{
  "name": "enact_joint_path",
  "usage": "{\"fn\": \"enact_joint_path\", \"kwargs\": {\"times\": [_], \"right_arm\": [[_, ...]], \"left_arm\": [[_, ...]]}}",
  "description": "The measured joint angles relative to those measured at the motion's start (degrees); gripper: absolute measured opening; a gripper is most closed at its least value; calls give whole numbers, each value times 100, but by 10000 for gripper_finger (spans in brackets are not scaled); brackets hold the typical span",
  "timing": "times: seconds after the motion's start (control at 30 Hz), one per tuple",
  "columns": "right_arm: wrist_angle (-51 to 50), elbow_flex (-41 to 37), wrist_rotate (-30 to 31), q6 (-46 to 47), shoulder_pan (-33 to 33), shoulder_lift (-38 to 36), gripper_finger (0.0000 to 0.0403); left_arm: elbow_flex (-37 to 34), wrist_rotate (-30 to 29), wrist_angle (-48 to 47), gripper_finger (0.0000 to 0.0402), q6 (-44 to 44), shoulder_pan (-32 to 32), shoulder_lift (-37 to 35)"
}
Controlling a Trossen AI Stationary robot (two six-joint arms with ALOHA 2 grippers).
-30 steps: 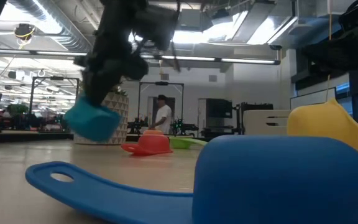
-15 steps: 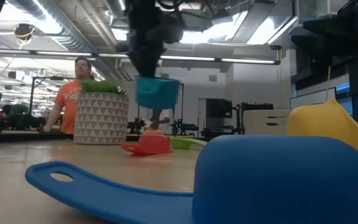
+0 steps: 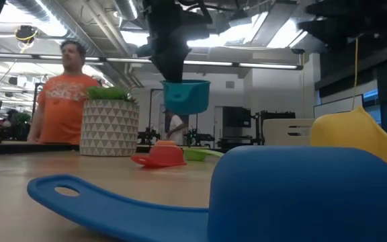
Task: Nest measuring cups in basket
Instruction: Put the light blue measuring cup into the gray bin
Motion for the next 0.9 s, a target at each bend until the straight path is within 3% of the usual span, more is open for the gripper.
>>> {"fn": "enact_joint_path", "kwargs": {"times": [0.1,0.43,0.9], "right_arm": [[-20,385,306,7,-1,735,234],[-7,1345,322,-16,-1,2771,234],[4,1973,279,-5,0,4285,234]], "left_arm": [[0,-141,179,4,16,0,0],[0,-409,224,4,31,0,0],[0,-622,853,5,603,0,0]]}}
